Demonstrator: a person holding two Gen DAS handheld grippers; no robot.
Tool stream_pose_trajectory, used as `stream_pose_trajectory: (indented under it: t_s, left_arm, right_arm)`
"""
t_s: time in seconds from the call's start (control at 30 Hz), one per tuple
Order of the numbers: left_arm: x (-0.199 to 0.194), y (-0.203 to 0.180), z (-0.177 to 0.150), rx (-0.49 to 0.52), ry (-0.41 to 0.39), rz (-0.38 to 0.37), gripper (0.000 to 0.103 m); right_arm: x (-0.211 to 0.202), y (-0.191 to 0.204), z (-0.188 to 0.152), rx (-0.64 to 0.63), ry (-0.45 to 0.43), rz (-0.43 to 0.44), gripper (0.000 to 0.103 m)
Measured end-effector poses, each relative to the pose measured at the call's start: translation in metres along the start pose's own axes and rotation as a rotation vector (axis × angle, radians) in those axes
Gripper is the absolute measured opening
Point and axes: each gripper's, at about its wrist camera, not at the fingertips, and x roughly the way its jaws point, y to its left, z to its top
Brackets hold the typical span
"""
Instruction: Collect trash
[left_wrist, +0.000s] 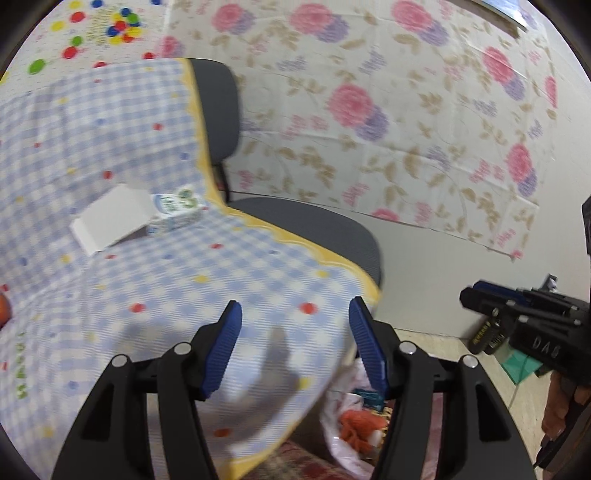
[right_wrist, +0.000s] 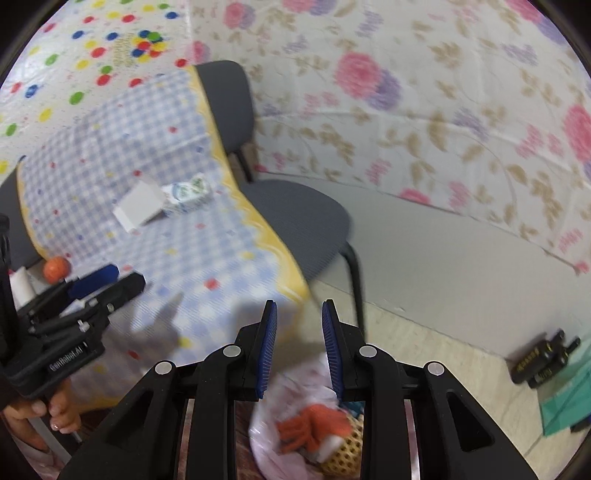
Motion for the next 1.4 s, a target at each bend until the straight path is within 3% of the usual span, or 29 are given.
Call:
stream_pose_trajectory:
  t_s: [0.27,0.57,0.83,0.9,1.03,1.4]
  left_arm:
    - [-0.017,0.067,0.019,-0.051,-0.025,0.163,0.059]
    - [-0.015,0.13,0.055,-0.083,-0.039,0.294,0.059]
    - [0.023,0.171,0.09,-0.109,-0.022,0.349,0.059]
    - [0.037,0.183,0.097,-0.123,-0.009,0.36,0.059]
    - [0.061,0.204,0.104,-0.158,0.002,0.368,0.059]
    - [0.099,0.239,0.111,-0.169,0.013,0.388,0.059]
  right_arm:
    - [0.018,0.059,0.051,-0.085,-0.049,0.129,0.028]
    - [0.065,0.105,0.109,-0.11,-0.061,0.204,0.028]
    - [0.15,0.133,0.153,-0.132,0.002,0.219,0.031]
    - [0.175,0.137,0.161,-0.133,0.033,0.228,0.042]
    - [0.228,0.143,0.175,-0.128,0.086,0.23,0.047]
    - [0.32,0.161,0.187,-0.166,0.212,0.284,0.055]
